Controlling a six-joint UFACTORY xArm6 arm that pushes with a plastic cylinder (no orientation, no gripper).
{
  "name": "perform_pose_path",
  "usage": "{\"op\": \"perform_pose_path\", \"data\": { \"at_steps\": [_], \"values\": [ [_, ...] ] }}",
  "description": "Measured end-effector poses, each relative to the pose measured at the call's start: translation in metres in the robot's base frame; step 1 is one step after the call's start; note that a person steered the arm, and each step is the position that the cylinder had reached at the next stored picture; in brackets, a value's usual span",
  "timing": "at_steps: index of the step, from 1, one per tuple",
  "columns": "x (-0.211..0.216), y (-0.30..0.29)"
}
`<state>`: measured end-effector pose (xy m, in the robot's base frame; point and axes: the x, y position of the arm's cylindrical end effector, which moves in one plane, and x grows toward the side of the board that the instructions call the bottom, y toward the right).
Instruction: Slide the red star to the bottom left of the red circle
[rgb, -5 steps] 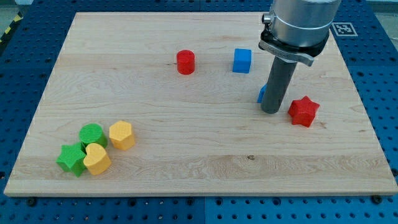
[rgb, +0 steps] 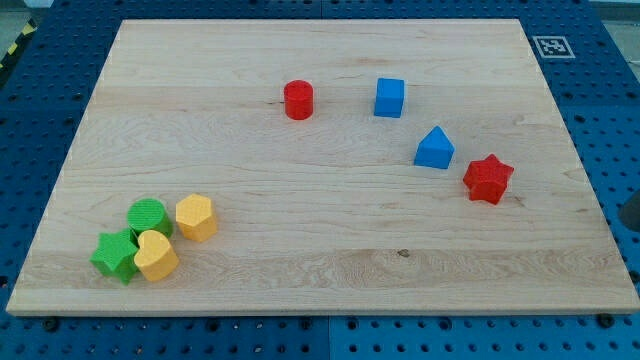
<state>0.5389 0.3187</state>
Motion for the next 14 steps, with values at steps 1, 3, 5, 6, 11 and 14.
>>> {"op": "perform_pose_path", "data": {
  "at_steps": [1,3,5,6,11,14],
  "values": [
    [-0.011,-0.040],
    [-0.021,-0.088],
    [-0.034,-0.072],
    [-0.050,-0.080],
    [-0.049,-0.186],
    [-0.028,-0.252]
  ]
}}
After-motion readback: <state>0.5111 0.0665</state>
